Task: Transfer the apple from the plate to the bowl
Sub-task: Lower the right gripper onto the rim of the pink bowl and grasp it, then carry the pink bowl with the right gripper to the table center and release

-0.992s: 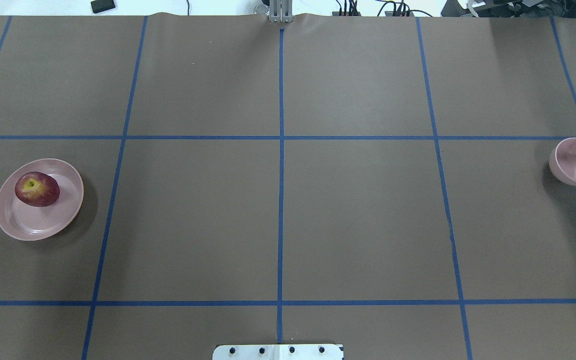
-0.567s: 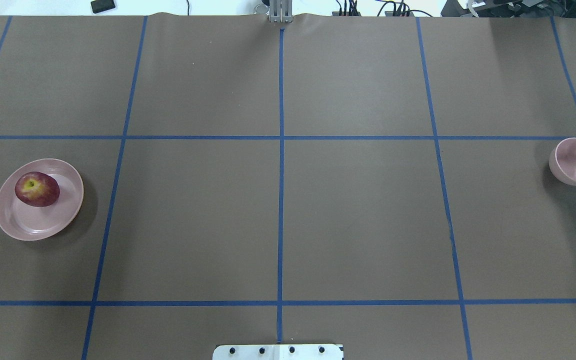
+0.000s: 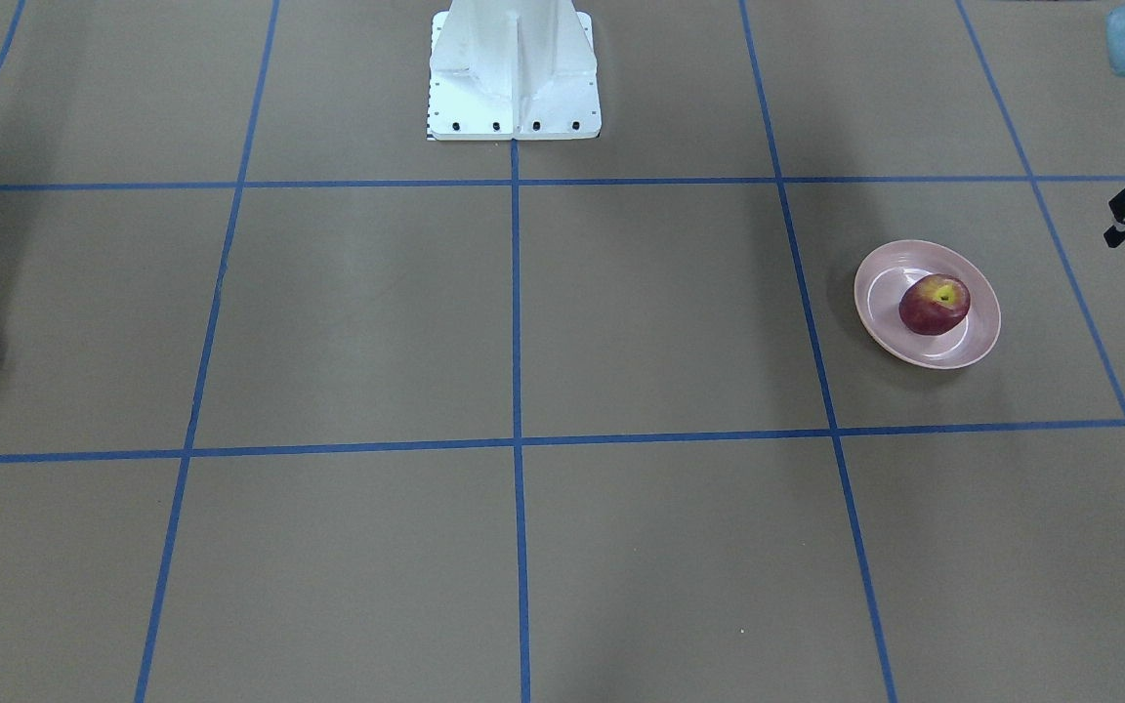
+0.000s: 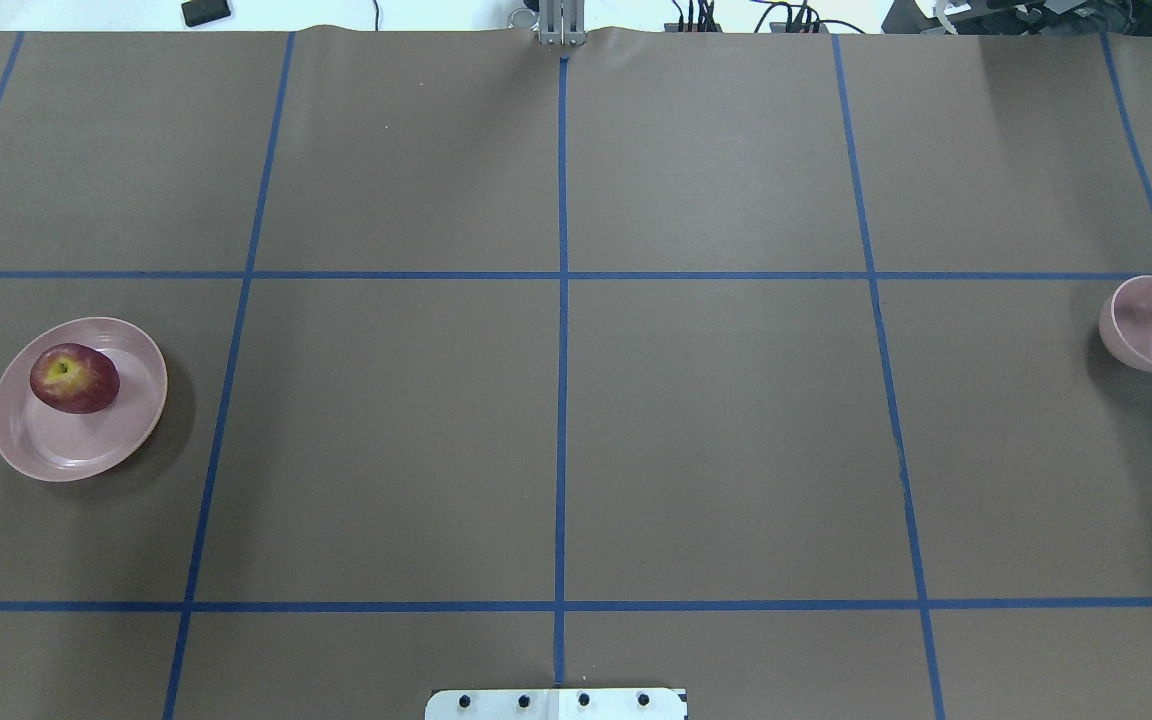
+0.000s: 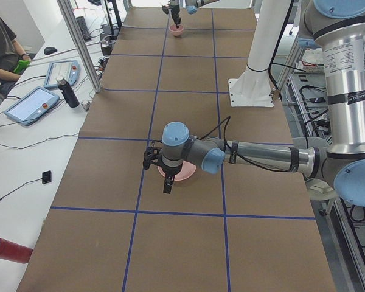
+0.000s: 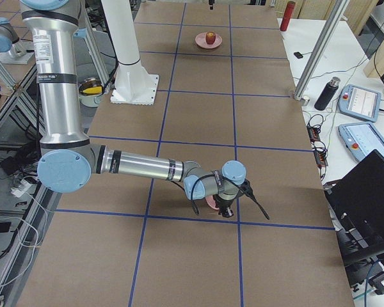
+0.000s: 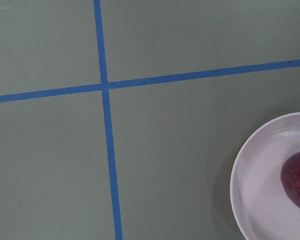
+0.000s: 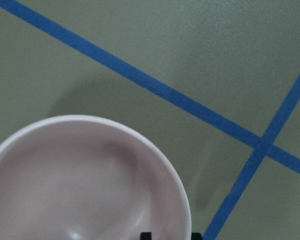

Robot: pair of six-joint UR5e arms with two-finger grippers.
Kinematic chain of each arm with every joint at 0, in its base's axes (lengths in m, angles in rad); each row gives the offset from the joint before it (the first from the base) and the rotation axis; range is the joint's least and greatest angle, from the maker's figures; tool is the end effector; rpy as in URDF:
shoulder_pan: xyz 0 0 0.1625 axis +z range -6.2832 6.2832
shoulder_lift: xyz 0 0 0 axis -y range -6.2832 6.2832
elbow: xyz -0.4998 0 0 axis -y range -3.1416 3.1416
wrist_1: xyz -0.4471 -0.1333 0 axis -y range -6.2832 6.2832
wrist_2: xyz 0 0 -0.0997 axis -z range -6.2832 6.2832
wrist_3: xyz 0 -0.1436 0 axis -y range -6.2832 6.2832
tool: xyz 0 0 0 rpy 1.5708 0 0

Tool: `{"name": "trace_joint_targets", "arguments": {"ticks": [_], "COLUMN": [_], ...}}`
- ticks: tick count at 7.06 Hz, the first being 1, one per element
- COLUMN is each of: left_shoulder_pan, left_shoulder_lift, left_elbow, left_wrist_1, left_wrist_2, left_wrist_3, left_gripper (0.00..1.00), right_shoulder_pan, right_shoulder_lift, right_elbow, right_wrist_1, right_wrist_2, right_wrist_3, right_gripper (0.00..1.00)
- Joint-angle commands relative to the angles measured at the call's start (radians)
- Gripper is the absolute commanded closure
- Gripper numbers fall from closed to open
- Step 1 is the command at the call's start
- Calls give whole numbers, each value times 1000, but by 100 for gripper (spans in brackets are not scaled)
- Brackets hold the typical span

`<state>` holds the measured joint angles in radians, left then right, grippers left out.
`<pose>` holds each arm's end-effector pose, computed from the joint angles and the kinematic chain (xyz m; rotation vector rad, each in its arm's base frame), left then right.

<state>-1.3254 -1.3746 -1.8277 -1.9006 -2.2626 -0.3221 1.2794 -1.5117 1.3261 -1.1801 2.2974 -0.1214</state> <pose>0.0769 -0.4788 0.6899 0.1685 0.7600 0.0623 -0.1327 -0.5745 0.8287 0.1351 -0.7450 -0.4676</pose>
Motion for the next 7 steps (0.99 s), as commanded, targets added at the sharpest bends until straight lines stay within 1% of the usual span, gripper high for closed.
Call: {"name": "trace_joint_targets", "arguments": {"ticks": [1,2,3,4,5,6,7], "left_shoulder_pan": [0,0,0,0,2,2,11], "left_shoulder_lift": [-7,-8,-6,-8,-26,-56,-73], "left_elbow": [4,5,5,5,5,10,10], "left_wrist_1": [0,0,0,0,3,9,2], "left_wrist_2": [0,-2,-8,-8,-9,-12,-11], "left_wrist_3": [2,0,0,2,-3,-33,-88], "left_gripper": [2,2,2,2,2,2,2], "right_shoulder_pan": [18,37,-16,-114,-197,-344,-476], "right_shoulder_lift": [4,5,2,31,133,260,383], "right_elbow": [49,143,266,339,341,346,331], "right_wrist_1": [-9,-48,-74,-75,-76,-76,-81], "right_wrist_2": [37,112,105,94,83,-6,-107], "right_wrist_3": [45,163,378,566,749,996,1208], "right_gripper": [100,100,100,100,100,100,100]}}
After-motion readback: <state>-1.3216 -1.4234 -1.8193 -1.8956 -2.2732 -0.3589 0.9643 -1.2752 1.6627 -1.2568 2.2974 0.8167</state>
